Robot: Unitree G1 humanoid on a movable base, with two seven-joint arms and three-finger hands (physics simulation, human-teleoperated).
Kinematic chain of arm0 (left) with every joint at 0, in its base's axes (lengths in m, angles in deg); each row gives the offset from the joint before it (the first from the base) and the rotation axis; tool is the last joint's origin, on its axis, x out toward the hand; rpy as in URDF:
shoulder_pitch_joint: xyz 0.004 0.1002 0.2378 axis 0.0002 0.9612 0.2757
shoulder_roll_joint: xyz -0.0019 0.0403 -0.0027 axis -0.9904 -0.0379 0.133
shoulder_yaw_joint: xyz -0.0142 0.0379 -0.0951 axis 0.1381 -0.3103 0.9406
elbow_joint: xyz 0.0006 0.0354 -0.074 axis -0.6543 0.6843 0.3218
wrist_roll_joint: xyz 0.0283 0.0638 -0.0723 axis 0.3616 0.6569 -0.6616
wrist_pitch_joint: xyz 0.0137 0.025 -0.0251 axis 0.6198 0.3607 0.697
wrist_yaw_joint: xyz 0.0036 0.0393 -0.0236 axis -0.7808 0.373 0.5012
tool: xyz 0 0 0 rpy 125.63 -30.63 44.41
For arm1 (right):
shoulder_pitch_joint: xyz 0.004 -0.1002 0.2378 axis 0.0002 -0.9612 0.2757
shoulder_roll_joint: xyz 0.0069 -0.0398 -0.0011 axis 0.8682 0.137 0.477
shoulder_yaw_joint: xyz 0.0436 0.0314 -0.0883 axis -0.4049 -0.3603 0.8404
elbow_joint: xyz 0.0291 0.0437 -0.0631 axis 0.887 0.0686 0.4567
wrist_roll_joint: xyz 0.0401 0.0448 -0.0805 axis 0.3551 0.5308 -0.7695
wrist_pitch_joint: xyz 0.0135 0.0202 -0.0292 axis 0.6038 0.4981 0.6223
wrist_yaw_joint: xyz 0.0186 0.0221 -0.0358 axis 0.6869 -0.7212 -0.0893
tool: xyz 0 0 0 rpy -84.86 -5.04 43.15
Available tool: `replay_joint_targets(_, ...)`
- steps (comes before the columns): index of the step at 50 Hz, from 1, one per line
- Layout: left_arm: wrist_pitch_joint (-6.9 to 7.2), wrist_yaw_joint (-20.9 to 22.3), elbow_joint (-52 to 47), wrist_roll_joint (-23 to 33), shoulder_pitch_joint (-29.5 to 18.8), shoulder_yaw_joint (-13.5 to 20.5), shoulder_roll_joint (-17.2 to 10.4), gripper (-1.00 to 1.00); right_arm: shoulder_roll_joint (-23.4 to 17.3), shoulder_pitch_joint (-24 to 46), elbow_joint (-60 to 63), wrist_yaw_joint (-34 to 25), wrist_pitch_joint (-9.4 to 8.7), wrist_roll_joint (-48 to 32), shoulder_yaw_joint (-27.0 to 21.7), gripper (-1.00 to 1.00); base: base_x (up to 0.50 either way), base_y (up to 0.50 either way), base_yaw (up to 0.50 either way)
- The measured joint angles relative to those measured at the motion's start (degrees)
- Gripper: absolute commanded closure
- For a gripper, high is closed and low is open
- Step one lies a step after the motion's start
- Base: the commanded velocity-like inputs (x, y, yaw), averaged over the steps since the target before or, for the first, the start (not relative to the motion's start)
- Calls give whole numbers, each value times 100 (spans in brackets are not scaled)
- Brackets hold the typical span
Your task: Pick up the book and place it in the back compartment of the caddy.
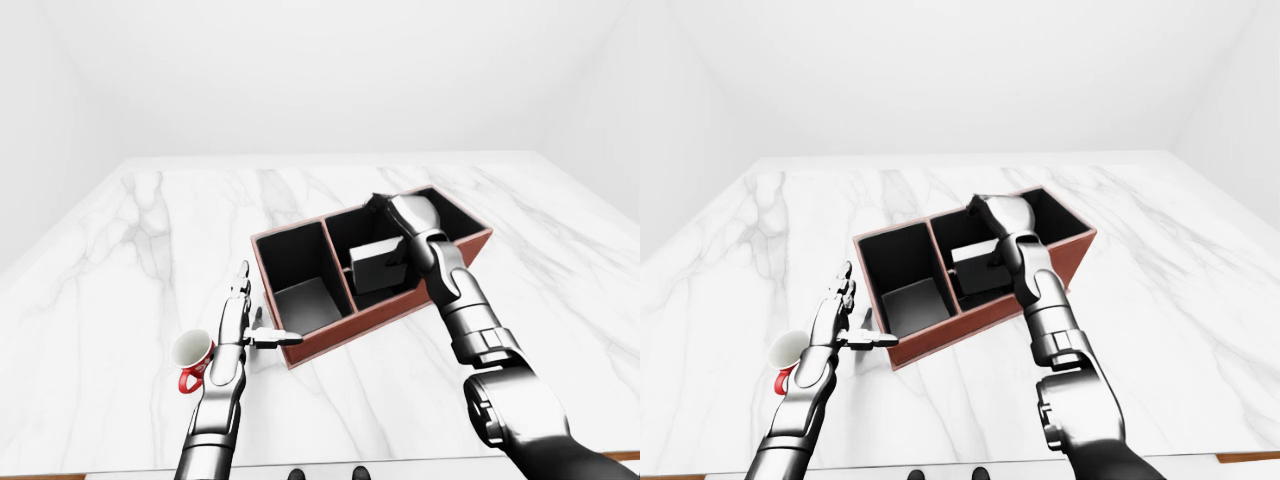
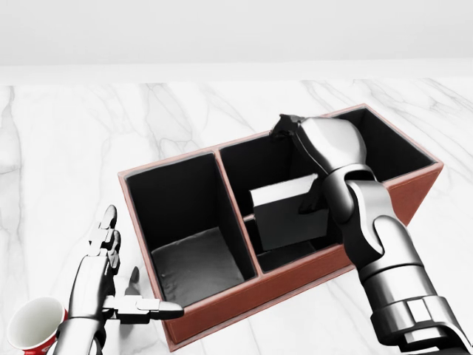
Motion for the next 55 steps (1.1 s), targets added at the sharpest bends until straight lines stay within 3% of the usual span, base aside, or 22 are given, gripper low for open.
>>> replay_joint_targets(26,-45,-18,92,24,-25,-4,-5,-100,86,-297,95,185,0,-14,75,-100,0,0,0)
replay_joint_targets(35,-55,-24,112,29,-32,-7,-5,-100,190,-737,1360,-529,0,546,-48,-100,0,0,0)
replay_joint_targets(46,-62,-26,105,37,-19,-15,0,-100,379,-1430,3713,-1745,0,1719,-214,-100,0,0,0)
replay_joint_targets(55,-62,-24,92,43,-8,-20,4,-100,415,-1837,5494,-2393,0,2641,-387,-100,0,0,0)
